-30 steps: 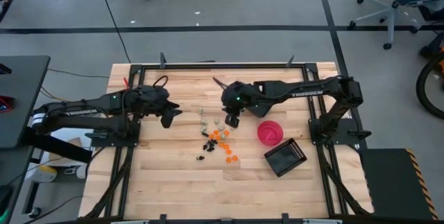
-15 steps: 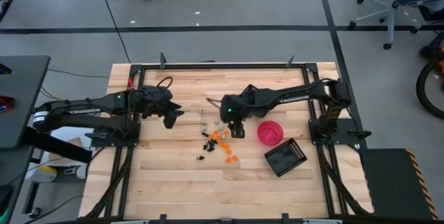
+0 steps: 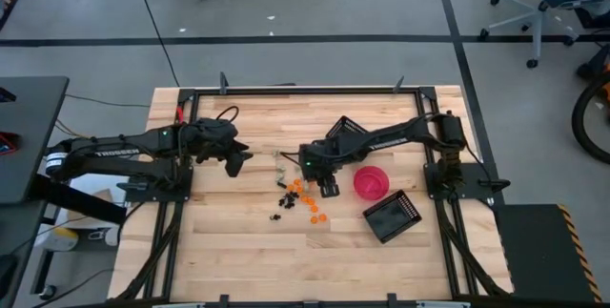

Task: Sort Halloween decoration
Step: Put the white skull toy into the top black basket

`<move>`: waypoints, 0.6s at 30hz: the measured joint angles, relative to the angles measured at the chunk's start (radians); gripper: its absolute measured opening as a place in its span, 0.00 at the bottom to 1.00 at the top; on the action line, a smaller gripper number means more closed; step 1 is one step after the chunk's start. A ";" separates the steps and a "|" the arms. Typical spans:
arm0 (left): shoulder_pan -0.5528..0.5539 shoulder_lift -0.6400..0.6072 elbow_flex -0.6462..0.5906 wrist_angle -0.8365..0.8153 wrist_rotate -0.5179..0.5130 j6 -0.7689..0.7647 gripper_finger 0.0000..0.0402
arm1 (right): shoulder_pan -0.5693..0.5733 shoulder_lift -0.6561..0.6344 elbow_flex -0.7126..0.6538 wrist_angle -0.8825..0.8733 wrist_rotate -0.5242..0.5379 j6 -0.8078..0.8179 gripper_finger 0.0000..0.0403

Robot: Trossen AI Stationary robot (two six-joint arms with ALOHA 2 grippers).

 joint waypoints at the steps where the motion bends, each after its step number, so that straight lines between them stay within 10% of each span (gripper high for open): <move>1: 0.000 0.000 0.000 0.001 0.000 0.000 0.40 | -0.005 0.001 -0.006 0.001 -0.010 0.000 0.43; 18: 0.001 0.000 0.000 0.003 -0.011 0.001 0.40 | 0.001 0.000 -0.134 0.144 0.026 -0.034 0.41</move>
